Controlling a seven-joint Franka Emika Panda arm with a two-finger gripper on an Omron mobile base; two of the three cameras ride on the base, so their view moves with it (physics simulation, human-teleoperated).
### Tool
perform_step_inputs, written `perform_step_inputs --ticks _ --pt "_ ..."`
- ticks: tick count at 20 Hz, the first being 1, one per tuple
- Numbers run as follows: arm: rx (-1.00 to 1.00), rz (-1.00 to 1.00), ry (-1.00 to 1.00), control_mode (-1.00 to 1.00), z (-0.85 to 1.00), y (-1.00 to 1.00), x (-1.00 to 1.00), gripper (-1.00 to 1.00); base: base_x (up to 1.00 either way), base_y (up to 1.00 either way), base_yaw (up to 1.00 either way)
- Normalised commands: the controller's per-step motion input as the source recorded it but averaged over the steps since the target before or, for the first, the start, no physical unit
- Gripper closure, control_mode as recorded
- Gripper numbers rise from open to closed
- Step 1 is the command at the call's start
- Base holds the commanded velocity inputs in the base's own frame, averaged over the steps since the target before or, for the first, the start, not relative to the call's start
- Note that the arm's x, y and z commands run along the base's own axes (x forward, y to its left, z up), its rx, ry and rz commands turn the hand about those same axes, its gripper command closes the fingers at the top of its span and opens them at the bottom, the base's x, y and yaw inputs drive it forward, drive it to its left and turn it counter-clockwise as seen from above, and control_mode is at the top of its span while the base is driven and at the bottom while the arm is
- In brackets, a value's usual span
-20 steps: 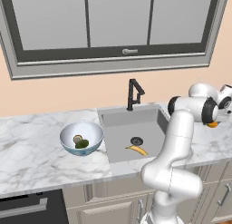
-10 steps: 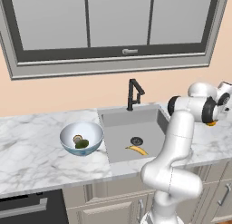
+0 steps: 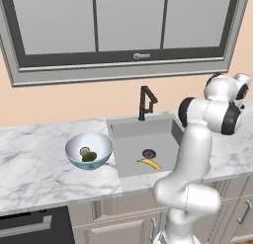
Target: There is a mixed pile of frozen fruits and vegetables on the counter. Locate all the frozen vegetables and place the items in a bowl on the counter. Take all the frozen fruits and defrost them in a running sink.
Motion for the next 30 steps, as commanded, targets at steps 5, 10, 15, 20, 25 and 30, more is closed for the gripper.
perform_step_inputs --ticks 5,10,15,20,25,30 --pt "0.0 0.27 -0.04 -1.0 0.56 0.98 -0.87 1.0 0.0 0.0 0.0" --pt "0.0 0.27 -0.14 -1.0 -0.02 1.0 -0.35 1.0 0.0 0.0 0.0" --pt "0.0 -0.1 -0.04 -1.0 -0.29 0.98 0.04 1.0 0.0 0.0 0.0" --pt "0.0 -0.37 0.0 -1.0 -0.5 0.92 0.24 1.0 0.0 0.0 0.0" --pt "-0.02 -0.38 0.01 -1.0 -0.49 0.82 0.38 1.0 0.0 0.0 0.0" --pt "-0.08 -0.21 0.01 -1.0 -0.56 0.98 0.73 1.0 0.0 0.0 0.0"
